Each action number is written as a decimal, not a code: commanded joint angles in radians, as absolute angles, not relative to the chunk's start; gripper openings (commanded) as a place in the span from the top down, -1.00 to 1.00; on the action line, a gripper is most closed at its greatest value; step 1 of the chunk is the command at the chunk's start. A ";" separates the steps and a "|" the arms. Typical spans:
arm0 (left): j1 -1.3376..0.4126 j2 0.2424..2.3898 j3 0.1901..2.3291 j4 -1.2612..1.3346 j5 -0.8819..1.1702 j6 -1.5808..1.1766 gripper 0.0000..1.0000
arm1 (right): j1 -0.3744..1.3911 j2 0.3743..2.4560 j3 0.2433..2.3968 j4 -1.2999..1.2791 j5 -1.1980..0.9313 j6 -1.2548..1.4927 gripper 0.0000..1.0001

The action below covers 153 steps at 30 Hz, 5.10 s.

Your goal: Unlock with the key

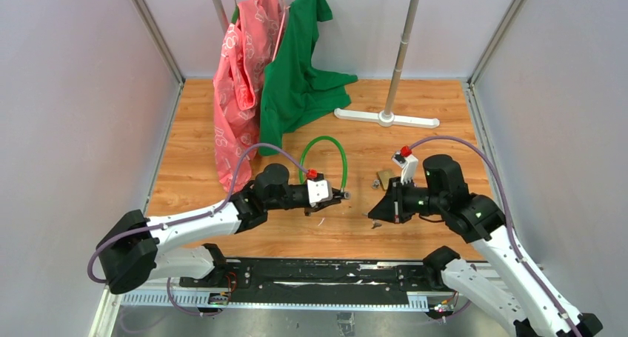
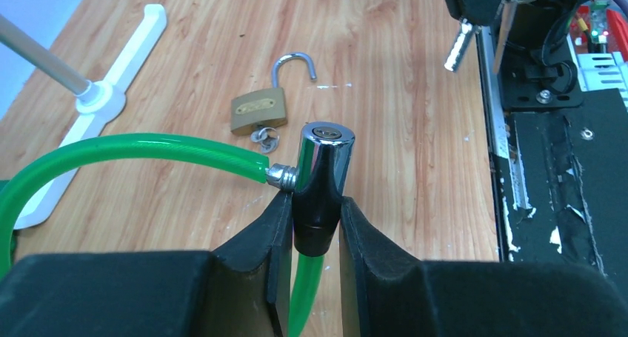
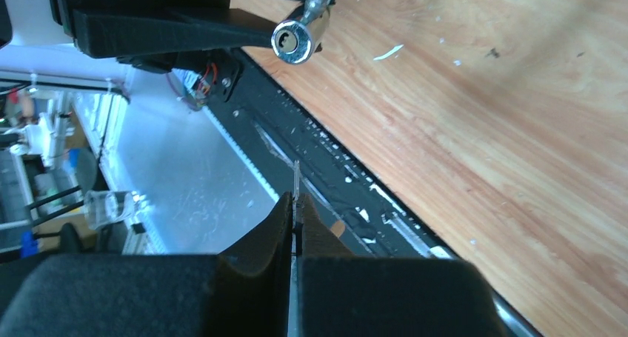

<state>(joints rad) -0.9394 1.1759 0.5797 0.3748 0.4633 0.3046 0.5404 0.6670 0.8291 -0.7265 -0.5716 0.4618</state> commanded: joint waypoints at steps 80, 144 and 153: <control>-0.991 1.277 0.558 0.581 0.525 0.442 1.00 | 0.522 0.720 0.706 -0.518 -0.520 0.821 1.00; -0.999 1.342 0.572 0.588 0.474 0.449 1.00 | 0.521 0.701 0.693 -0.531 -0.492 0.841 1.00; -1.001 1.341 0.573 0.589 0.489 0.449 1.00 | 0.521 0.722 0.686 -0.513 -0.492 0.844 1.00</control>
<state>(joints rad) -0.9916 1.3411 0.5426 0.5125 0.4706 0.4156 0.5358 0.7197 0.6647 -0.5163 -0.5037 0.8555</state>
